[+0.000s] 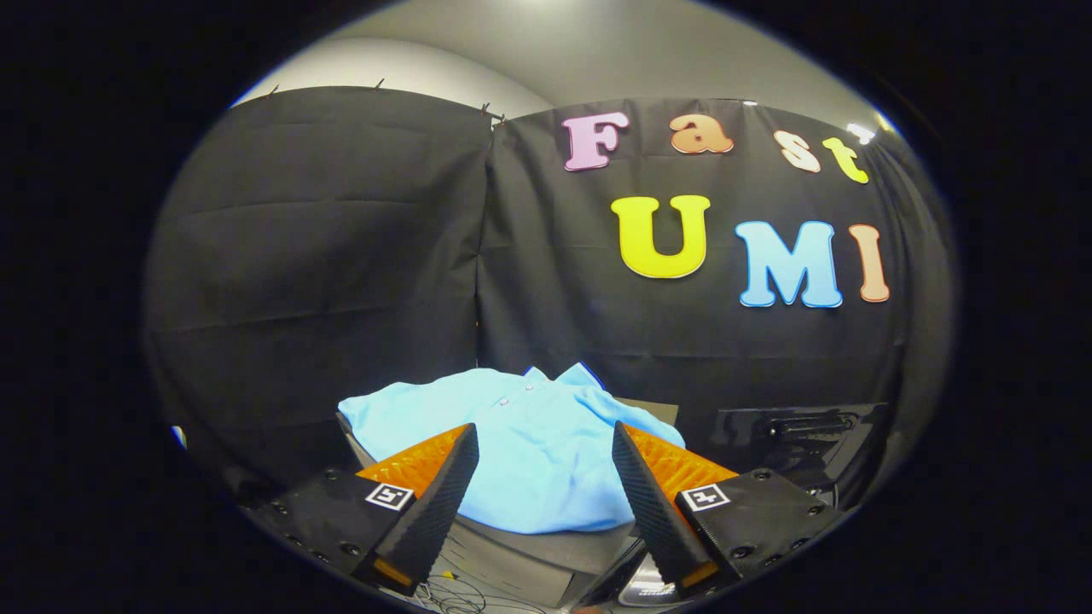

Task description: Put the clothes into the washing machine and then close the washing machine lid.

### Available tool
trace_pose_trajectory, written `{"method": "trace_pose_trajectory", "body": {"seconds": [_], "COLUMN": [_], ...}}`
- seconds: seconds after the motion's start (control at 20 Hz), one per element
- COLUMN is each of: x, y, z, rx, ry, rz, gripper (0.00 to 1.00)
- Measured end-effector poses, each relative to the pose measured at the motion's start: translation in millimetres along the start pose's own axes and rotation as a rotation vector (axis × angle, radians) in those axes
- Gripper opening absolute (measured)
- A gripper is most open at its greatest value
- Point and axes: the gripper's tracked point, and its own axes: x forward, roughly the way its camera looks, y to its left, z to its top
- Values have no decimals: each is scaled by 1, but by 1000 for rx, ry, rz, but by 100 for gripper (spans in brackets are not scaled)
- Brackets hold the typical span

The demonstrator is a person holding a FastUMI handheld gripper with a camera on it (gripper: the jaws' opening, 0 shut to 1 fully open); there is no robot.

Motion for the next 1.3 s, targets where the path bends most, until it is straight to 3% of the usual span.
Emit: {"method": "trace_pose_trajectory", "body": {"seconds": [0.3, 0.7, 1.3], "x": [64, 121, 162], "y": [9, 16, 19], "z": [6, -5, -50], "rx": [29, 51, 73], "ry": [82, 201, 421], "rz": [68, 88, 69], "gripper": [98, 98, 97]}}
